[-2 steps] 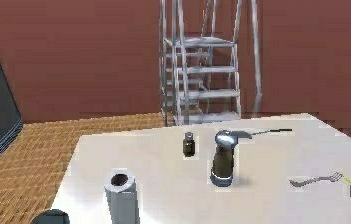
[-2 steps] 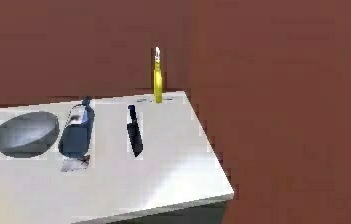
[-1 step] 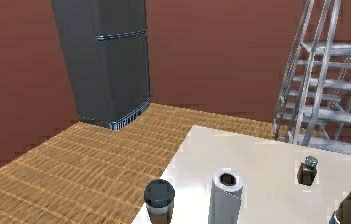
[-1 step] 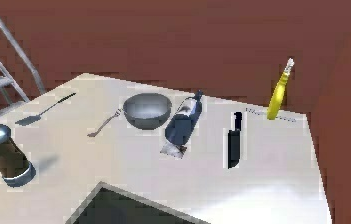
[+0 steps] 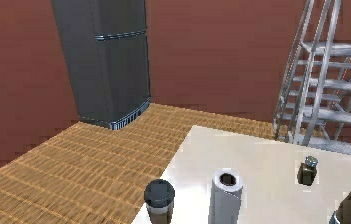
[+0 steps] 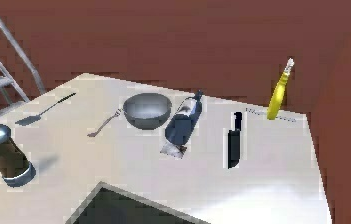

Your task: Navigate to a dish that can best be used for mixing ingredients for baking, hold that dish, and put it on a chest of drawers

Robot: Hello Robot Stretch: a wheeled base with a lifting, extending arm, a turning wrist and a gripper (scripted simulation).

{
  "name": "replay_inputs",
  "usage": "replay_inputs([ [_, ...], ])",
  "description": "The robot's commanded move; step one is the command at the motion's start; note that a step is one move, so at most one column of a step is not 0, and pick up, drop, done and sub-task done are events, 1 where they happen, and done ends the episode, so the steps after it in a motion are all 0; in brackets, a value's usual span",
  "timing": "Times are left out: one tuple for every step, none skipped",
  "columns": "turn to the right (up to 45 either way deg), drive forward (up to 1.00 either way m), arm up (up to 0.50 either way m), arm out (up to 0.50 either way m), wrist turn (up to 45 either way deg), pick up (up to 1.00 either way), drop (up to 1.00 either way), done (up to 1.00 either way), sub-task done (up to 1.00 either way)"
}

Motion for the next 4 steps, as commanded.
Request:
replay_inputs([
  [0.0, 0.0, 0.38, 0.0, 0.0, 0.0, 0.0, 0.0, 0.0],
  [0.0, 0.0, 0.0, 0.3, 0.0, 0.0, 0.0, 0.0, 0.0],
  [0.0, 0.0, 0.0, 0.0, 45.0, 0.0, 0.0, 0.0, 0.0],
  [0.0, 0.0, 0.0, 0.0, 45.0, 0.0, 0.0, 0.0, 0.0],
])
